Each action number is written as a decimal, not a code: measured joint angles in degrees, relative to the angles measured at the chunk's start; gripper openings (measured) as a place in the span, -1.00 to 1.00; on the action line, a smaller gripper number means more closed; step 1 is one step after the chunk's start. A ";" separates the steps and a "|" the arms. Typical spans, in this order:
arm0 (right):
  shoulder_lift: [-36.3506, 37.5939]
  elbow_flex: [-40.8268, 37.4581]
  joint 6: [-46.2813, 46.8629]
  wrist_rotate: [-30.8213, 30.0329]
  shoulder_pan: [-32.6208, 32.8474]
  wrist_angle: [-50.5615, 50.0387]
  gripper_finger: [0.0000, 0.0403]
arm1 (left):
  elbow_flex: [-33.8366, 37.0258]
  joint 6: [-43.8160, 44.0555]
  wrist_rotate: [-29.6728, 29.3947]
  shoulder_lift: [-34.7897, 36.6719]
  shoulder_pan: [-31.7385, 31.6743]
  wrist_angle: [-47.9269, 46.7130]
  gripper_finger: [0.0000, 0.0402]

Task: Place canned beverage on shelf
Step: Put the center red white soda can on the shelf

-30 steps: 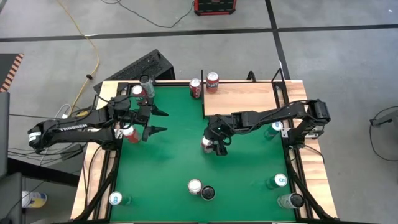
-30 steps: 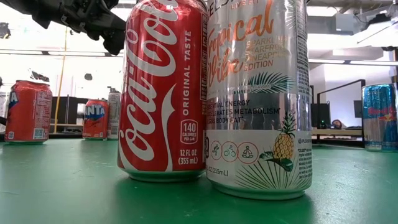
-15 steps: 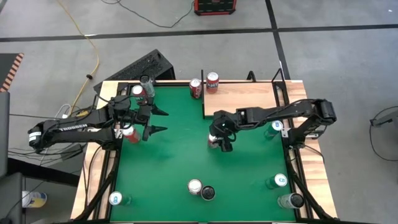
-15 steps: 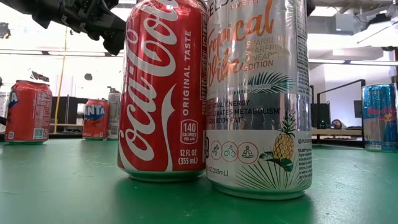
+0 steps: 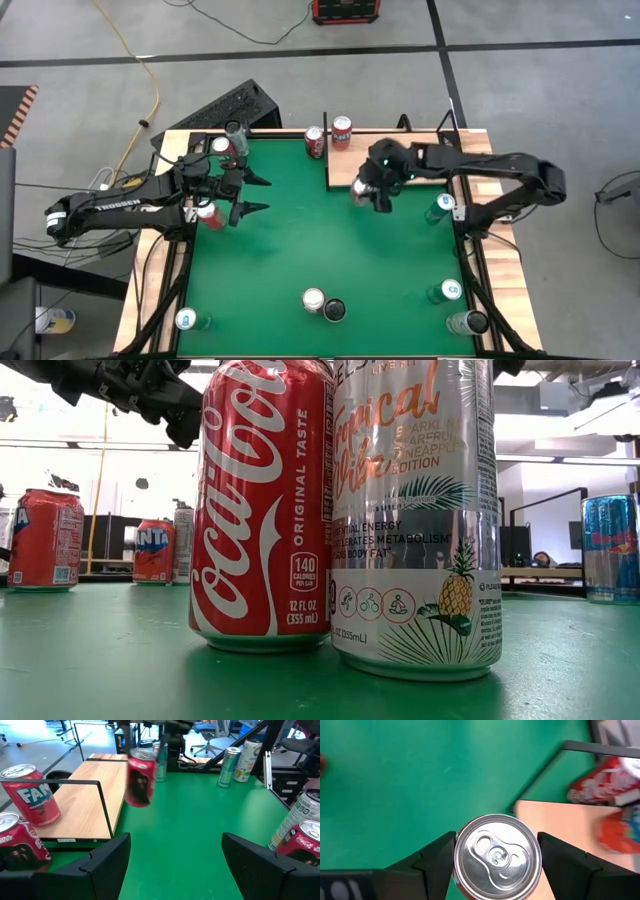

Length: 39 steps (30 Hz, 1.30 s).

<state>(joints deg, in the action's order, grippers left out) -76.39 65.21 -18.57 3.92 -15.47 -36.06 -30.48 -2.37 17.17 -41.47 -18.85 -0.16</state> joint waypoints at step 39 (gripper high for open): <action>-5.30 0.22 -6.81 9.31 -22.20 2.78 0.68 | 0.00 1.57 -0.66 0.00 0.00 0.04 0.48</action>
<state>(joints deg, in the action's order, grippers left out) -81.69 65.43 -25.38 13.23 -37.67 -33.28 -30.48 -0.80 16.51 -41.47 -18.85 -0.12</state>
